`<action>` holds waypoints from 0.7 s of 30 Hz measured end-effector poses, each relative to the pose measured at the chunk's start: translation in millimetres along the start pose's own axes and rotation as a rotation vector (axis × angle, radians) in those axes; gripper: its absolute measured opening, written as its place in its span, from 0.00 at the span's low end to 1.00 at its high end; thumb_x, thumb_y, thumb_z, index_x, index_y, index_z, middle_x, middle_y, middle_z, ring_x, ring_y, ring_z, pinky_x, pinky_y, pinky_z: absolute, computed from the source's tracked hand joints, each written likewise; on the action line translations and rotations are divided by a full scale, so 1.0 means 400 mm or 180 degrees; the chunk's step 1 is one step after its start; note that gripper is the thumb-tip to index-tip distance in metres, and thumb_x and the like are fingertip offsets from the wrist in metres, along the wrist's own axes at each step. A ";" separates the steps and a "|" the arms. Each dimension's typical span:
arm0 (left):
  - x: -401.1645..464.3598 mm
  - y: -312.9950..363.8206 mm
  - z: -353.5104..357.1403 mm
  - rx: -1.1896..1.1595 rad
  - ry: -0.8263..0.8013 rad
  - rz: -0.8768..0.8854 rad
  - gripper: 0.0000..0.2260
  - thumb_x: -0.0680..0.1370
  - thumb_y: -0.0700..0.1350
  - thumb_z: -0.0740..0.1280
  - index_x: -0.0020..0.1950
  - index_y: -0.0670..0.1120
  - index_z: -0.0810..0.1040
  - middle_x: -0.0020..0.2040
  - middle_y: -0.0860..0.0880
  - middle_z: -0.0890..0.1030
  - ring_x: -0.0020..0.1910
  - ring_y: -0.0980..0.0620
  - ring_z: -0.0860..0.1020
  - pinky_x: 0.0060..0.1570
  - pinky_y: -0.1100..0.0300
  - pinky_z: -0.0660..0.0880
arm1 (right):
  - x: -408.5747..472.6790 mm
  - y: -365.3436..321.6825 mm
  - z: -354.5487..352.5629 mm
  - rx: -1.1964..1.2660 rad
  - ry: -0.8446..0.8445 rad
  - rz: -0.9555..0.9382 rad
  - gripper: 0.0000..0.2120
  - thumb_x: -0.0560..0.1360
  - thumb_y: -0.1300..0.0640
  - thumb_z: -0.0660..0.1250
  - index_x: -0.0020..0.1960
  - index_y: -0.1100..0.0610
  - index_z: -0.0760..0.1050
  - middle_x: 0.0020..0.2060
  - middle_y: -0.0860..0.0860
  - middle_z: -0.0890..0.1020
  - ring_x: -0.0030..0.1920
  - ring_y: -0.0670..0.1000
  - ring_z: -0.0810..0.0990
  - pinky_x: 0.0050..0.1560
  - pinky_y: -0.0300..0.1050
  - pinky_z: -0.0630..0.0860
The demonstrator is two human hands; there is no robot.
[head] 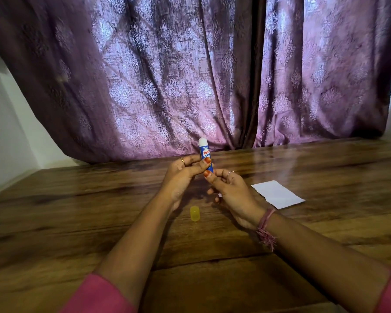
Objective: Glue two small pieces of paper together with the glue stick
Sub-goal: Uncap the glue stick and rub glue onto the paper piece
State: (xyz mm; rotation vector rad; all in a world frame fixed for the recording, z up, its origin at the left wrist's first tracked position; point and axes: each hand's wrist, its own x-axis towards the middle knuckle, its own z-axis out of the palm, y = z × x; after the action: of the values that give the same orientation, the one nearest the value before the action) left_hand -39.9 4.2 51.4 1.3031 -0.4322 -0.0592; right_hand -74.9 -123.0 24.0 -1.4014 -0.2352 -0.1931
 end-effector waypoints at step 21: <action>0.007 -0.016 -0.005 0.0050 -0.0004 -0.0021 0.06 0.68 0.43 0.73 0.44 0.46 0.84 0.41 0.43 0.85 0.38 0.49 0.83 0.38 0.55 0.80 | -0.006 -0.003 0.001 0.0217 0.0130 -0.0015 0.04 0.73 0.62 0.71 0.45 0.57 0.77 0.29 0.46 0.81 0.23 0.40 0.74 0.22 0.34 0.71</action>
State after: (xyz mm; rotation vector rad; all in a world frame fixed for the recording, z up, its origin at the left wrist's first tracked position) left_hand -35.5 3.6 45.6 1.3201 -0.4303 -0.0623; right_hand -77.6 -122.6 24.5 -1.3280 -0.2096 -0.2154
